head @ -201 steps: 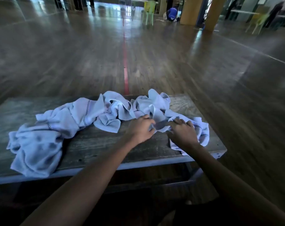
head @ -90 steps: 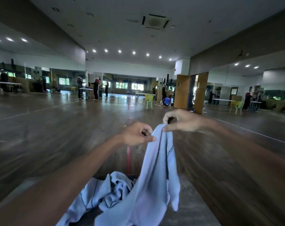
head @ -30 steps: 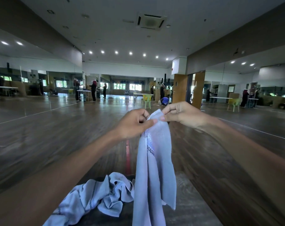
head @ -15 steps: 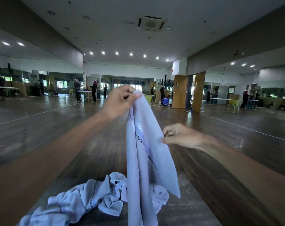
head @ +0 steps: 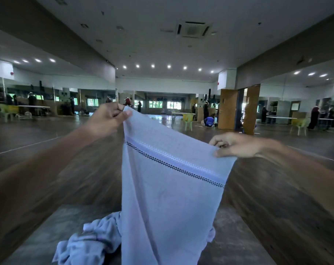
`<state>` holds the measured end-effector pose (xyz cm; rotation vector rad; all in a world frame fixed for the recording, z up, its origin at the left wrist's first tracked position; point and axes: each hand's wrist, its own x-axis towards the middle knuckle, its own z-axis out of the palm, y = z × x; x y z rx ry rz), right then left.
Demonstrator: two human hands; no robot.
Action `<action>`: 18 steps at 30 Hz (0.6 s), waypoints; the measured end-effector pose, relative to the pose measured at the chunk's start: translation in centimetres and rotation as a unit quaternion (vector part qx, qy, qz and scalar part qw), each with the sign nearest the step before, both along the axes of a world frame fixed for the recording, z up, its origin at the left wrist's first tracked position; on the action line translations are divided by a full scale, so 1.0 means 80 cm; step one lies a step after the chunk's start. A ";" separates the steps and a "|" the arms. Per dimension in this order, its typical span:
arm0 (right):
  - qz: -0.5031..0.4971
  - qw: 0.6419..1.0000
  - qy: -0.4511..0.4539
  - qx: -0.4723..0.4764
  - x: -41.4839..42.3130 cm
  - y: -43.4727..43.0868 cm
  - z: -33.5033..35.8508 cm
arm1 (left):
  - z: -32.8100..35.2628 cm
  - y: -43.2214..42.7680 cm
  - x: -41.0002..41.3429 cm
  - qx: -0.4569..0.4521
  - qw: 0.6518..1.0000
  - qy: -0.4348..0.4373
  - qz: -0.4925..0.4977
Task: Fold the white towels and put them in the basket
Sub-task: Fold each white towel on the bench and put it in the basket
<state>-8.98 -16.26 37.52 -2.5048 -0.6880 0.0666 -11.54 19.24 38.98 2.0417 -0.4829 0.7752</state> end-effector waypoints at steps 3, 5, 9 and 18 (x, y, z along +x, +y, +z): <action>-0.002 0.997 -0.007 -0.077 0.005 0.003 -0.008 | -0.015 0.033 -0.013 0.018 0.999 0.042 0.010; -0.001 0.997 -0.007 -0.071 0.011 0.002 -0.007 | -0.029 0.052 -0.015 0.071 0.991 0.116 0.014; -0.024 0.996 -0.047 -0.078 0.040 0.007 0.009 | -0.047 0.073 0.005 0.140 0.972 0.185 0.036; -0.140 0.953 -0.265 -0.053 0.109 0.024 0.090 | 0.018 0.070 0.084 0.133 0.982 0.062 0.123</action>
